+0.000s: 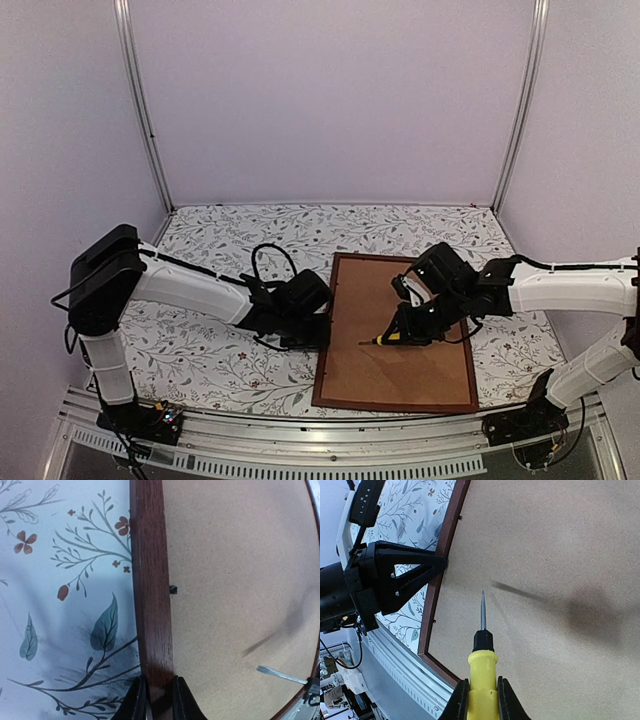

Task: Take the photo out of the frame
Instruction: Move the photo frame to the center of the board.

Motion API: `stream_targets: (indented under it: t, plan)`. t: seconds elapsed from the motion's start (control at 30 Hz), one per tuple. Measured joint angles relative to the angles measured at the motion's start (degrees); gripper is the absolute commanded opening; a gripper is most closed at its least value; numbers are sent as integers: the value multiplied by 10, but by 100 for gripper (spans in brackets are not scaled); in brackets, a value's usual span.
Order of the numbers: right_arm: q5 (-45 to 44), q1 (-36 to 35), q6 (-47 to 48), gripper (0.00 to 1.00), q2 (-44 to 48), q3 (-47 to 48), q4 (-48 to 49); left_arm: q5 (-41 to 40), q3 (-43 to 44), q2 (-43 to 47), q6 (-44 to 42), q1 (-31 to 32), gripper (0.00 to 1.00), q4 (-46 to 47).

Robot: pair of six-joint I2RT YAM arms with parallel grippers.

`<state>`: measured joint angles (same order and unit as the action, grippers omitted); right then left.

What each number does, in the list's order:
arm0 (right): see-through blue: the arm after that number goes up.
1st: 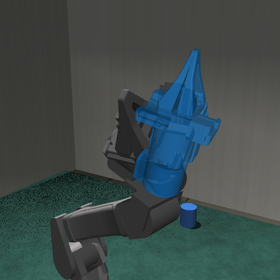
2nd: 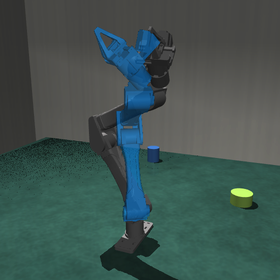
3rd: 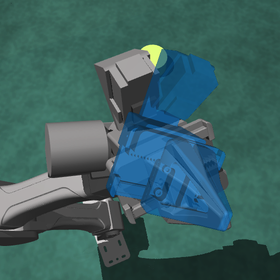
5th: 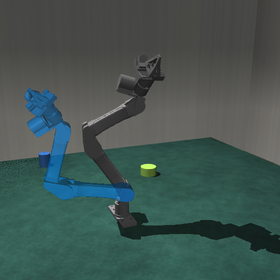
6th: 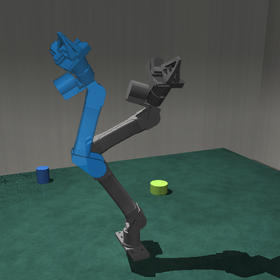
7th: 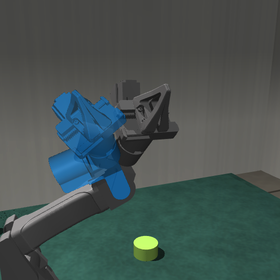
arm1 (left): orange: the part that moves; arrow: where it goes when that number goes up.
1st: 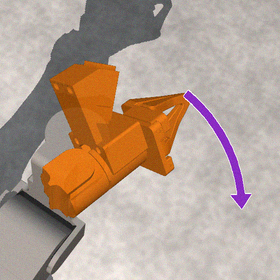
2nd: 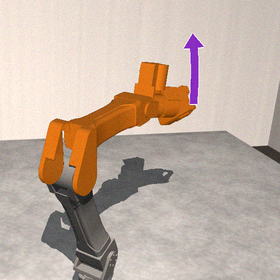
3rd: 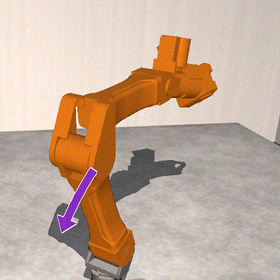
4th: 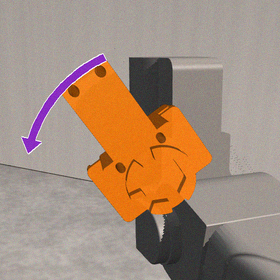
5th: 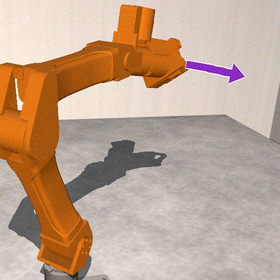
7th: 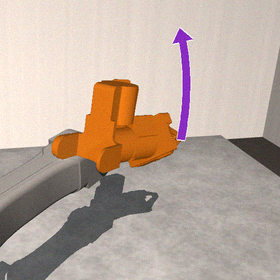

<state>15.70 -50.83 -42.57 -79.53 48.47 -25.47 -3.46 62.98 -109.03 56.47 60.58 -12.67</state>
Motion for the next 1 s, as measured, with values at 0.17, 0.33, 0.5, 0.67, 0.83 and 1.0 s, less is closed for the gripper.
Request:
stream_targets:
  t: [0.17,0.33,0.5,0.67,0.83,1.0]
  plan:
    - [2,0,-1,0,0,-5,0,0,-15,14,6,5,21,-2]
    - [7,-1,0,0,0,-5,1,8,-19,18,-4,6,33,-6]
    - [11,-2,0,0,-1,-5,2,22,-29,37,-24,12,43,-16]
    - [12,-2,0,0,0,-6,1,42,-48,86,-48,14,46,-23]
    - [12,-2,0,0,0,-6,1,79,-75,116,-63,18,49,-19]
    - [12,-2,0,0,6,-7,1,111,-102,115,-68,30,49,-19]
